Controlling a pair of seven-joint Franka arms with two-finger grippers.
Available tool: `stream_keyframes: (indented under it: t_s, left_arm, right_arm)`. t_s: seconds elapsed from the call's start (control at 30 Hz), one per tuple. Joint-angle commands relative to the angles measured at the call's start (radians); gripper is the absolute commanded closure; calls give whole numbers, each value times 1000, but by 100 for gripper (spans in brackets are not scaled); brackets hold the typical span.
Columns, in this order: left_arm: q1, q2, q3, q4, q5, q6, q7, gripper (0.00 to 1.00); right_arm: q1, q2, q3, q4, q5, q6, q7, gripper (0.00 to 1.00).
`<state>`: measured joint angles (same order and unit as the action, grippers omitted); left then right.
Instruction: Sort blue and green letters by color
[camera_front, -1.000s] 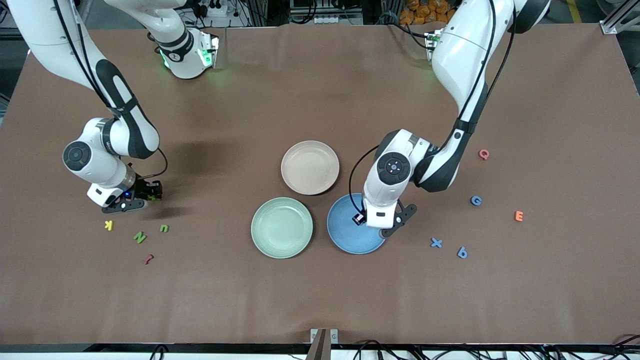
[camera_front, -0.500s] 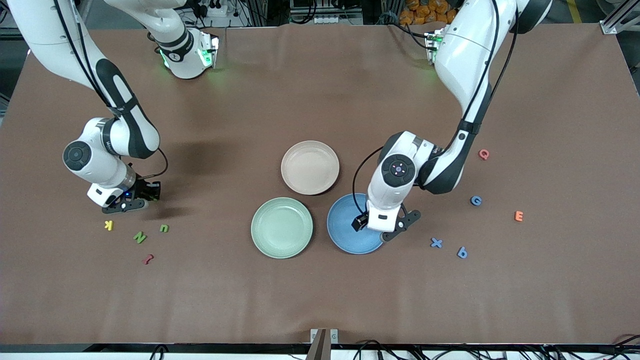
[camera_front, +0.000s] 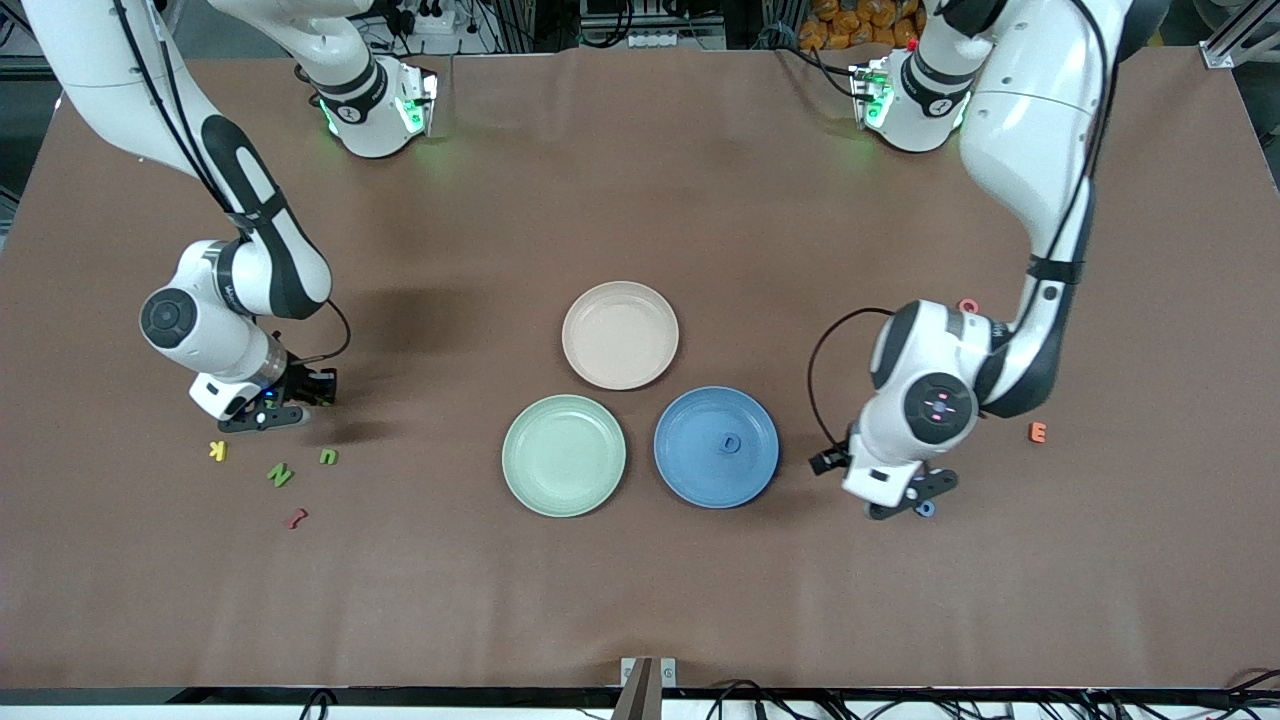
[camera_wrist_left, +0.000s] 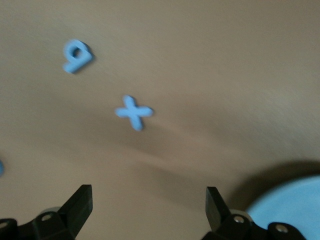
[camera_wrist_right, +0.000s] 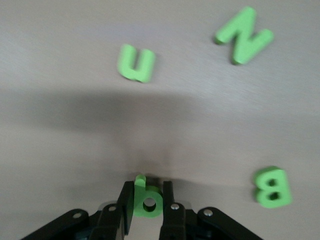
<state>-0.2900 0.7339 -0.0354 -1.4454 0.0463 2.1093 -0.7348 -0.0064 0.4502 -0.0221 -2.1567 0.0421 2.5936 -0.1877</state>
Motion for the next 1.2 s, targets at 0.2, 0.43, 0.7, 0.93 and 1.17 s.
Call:
stream_keyframes:
  t_s: [0.2, 0.43, 0.7, 0.93, 1.17]
  left_arm:
    - [49, -19, 28, -26, 4, -17, -159, 0]
    - [58, 16, 28, -16, -45, 90, -385, 0]
    - [52, 70, 29, -16, -36, 244, -669, 0]
    - [40, 87, 29, -15, -33, 248, -686, 0]
    - [38, 105, 29, -15, -13, 248, -667, 0]
  right_arm:
    - [14, -10, 83, 115, 21, -138, 194, 100]
    - [91, 1, 93, 185, 21, -170, 355, 100]
    - [187, 57, 94, 320, 61, -236, 530, 100]
    - [270, 133, 91, 460, 124, -270, 660, 100]
    - [319, 183, 93, 535, 124, -271, 764, 100]
